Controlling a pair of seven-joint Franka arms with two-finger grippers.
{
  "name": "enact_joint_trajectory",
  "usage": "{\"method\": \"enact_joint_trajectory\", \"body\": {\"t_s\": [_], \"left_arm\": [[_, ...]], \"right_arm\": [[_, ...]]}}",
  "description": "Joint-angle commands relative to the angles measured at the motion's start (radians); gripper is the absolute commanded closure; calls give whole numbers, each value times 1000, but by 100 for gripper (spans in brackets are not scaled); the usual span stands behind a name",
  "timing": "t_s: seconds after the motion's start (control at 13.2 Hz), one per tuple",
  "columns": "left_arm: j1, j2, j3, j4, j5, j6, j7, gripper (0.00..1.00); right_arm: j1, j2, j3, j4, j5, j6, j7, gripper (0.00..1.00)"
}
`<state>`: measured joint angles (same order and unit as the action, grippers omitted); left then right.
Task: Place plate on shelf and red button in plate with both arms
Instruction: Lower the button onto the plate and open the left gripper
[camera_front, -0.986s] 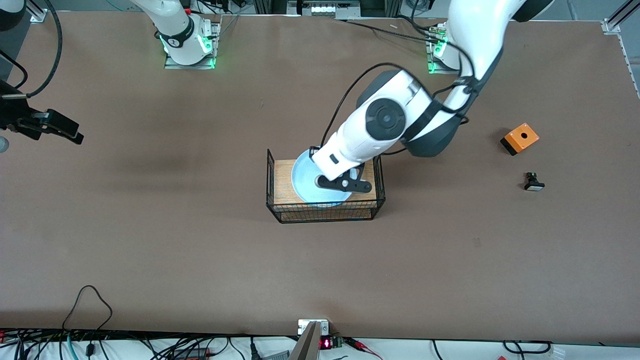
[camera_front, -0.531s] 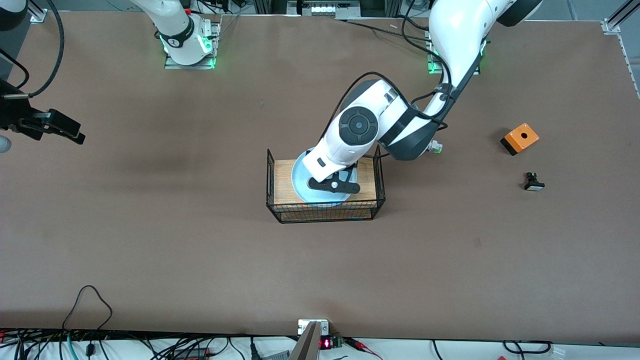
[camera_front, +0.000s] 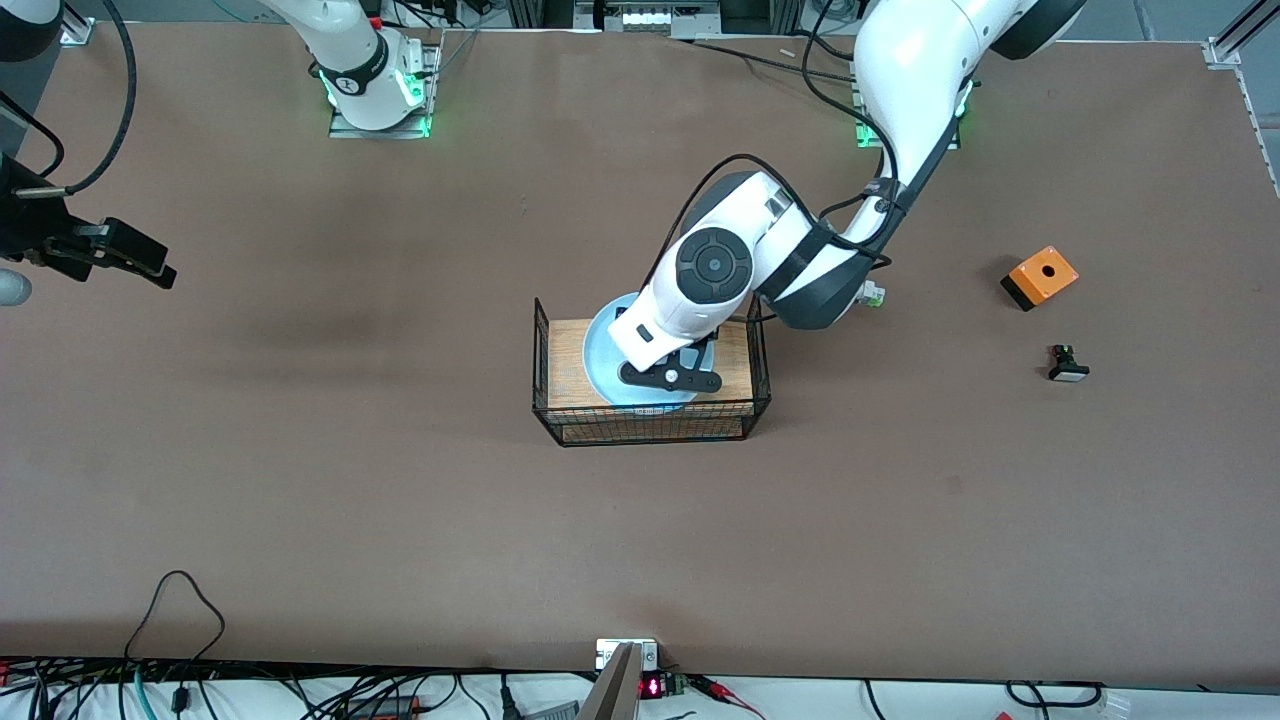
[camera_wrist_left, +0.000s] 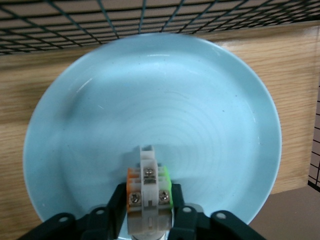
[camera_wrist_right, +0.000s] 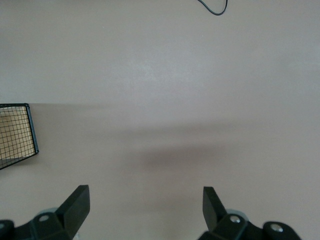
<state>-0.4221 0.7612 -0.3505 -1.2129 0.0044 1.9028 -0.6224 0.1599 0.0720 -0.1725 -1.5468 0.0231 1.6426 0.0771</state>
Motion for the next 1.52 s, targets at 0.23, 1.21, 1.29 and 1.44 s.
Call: {"method": "enact_joint_trajectory", "body": {"t_s": [0.23, 1.21, 1.29, 1.44], "left_arm": [[0, -39, 4, 15, 11, -14, -16, 0], [374, -430, 14, -2, 25, -489, 205, 0], [391, -447, 27, -16, 26, -492, 258, 0], [405, -514, 112, -92, 25, -470, 395, 0]], "right_arm": [[-5, -12, 7, -15, -8, 13, 13, 0], [-25, -25, 4, -12, -9, -141, -2, 0], [-26, -9, 4, 5, -8, -148, 0, 0], [-25, 3, 4, 24, -9, -159, 3, 0]]}}
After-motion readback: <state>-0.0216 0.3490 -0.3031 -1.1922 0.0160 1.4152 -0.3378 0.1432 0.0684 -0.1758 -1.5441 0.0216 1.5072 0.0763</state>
